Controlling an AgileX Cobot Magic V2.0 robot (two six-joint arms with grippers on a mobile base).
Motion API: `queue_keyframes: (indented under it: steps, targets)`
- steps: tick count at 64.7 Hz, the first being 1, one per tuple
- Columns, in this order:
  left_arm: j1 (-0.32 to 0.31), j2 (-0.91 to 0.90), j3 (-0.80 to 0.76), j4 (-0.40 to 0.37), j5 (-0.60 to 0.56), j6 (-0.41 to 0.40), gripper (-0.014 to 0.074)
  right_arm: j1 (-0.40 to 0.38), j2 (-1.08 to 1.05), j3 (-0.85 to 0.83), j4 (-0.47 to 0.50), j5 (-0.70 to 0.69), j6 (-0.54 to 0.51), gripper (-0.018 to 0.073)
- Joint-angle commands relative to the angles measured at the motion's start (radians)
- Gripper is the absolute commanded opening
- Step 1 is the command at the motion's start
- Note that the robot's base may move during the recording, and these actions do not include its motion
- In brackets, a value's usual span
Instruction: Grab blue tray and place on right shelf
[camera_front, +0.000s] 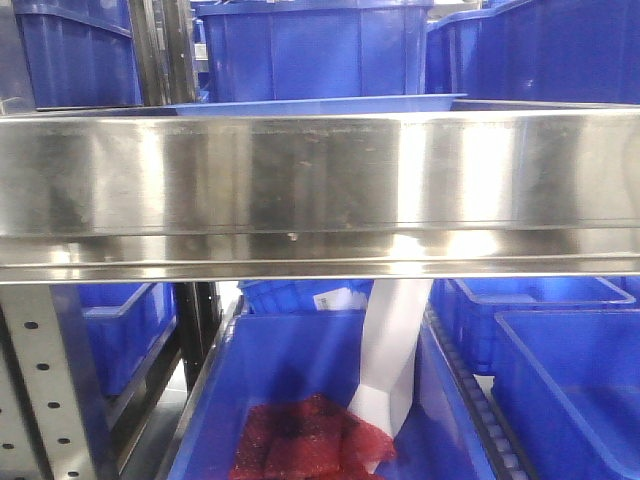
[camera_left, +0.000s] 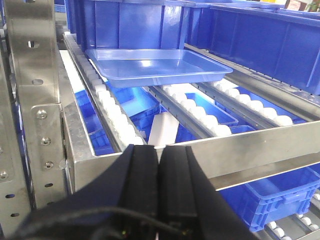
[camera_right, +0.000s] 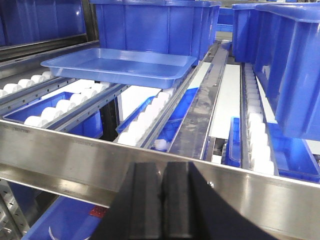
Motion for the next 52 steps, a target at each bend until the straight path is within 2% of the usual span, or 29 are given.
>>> queue_keyframes:
  steps: [1,3,7,15,23,31,38,47,49,52]
  targets:
    - [-0.008,0.007,-0.026,-0.045,-0.089,0.006,-0.0048,0.0,0.011,-0.028,-0.024,-0.096,-0.013,0.0055]
    - [0.001,0.007,-0.026,-0.08,-0.089,0.006,-0.0048,0.0,0.011,-0.028,-0.024,-0.096,-0.013,0.0055]
    - [0.033,0.0,-0.026,-0.089,-0.09,0.046,-0.0048,0.0,0.011,-0.028,-0.024,-0.096,-0.013,0.0055]
    - [0.173,-0.037,0.021,-0.159,-0.124,0.167,-0.0048,0.0,0.011,-0.028,-0.024,-0.096,-0.013,0.0055]
    - [0.333,-0.096,0.147,-0.164,-0.252,0.188,-0.0048,0.0,0.011,-0.028,-0.024,-0.096,-0.013,0.0055]
    - [0.436,-0.152,0.297,-0.171,-0.386,0.188,-0.0048,0.0,0.011,-0.028,-0.024,-0.096,-0.013,0.0055]
    - [0.481,-0.181,0.424,-0.171,-0.501,0.188,-0.0048,0.0,0.011,-0.028,-0.024,-0.096,-0.013,0.0055]
    - [0.503,-0.195,0.578,-0.187,-0.669,0.188,-0.0048,0.0,0.011,-0.028,-0.024,-0.095,-0.013,0.0055]
    - [0.506,-0.195,0.569,-0.187,-0.606,0.188,-0.0048,0.0,0.011,-0.028,-0.024,-0.095,-0.013,0.0055]
    - [0.506,-0.195,0.57,-0.187,-0.609,0.188,-0.0048,0.0,0.011,-0.028,-0.024,-0.095,-0.013,0.0055]
